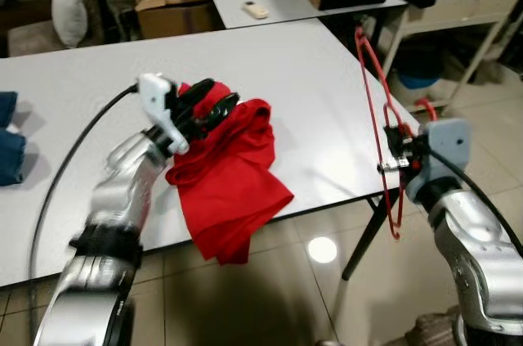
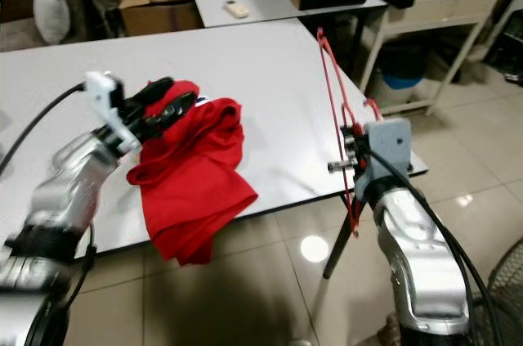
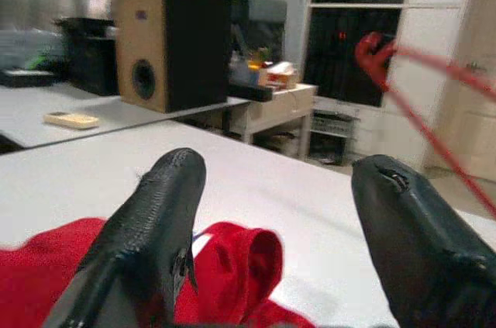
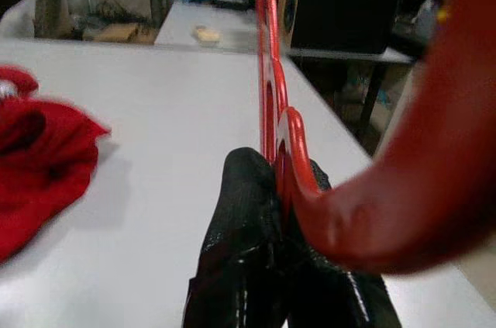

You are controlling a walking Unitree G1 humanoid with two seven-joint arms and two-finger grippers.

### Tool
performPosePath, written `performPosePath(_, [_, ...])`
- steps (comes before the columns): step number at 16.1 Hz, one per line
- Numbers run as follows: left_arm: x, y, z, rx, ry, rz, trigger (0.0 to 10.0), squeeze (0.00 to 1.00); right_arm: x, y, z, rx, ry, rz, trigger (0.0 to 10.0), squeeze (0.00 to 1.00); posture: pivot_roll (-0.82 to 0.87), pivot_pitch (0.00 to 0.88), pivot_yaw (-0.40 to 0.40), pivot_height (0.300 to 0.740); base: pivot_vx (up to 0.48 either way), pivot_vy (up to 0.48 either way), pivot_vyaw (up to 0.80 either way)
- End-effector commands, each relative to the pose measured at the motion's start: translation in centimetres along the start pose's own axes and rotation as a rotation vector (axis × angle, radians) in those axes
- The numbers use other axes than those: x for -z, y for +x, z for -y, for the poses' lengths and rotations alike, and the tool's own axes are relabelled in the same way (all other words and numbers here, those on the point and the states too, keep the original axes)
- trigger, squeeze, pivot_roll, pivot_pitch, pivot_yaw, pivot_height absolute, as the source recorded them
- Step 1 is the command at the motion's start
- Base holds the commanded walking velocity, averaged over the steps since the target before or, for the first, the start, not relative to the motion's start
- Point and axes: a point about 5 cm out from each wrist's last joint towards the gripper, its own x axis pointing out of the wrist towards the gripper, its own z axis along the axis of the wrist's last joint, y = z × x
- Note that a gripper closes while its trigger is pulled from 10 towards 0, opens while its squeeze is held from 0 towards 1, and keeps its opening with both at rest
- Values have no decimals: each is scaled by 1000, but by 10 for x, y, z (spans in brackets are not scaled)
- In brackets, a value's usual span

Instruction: Hang hanger

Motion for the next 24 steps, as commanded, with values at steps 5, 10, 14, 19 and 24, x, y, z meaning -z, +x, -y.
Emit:
performPosePath(5, [-14,-32,19,-182,64,1,10000,475,-22,1,-20,-8,164,102,10000,0,-153,0,40,740,0,0,0])
performPosePath(10, [-6,-24,35,-201,137,-86,10000,475,-15,-4,-36,-30,197,93,10000,0,-166,0,62,740,0,361,0])
performPosePath(14, [-1,-33,26,-294,202,-181,10000,482,-13,-3,-42,-104,159,90,10000,0,-154,0,47,740,0,375,0])
performPosePath(19, [6,-40,25,-344,229,-232,10000,478,-6,2,-41,-60,87,64,10000,0,-140,0,32,740,0,385,0])
performPosePath(24, [6,-39,27,-365,220,-233,10000,486,-1,0,-38,-50,116,62,10000,0,-136,0,25,740,0,394,0])
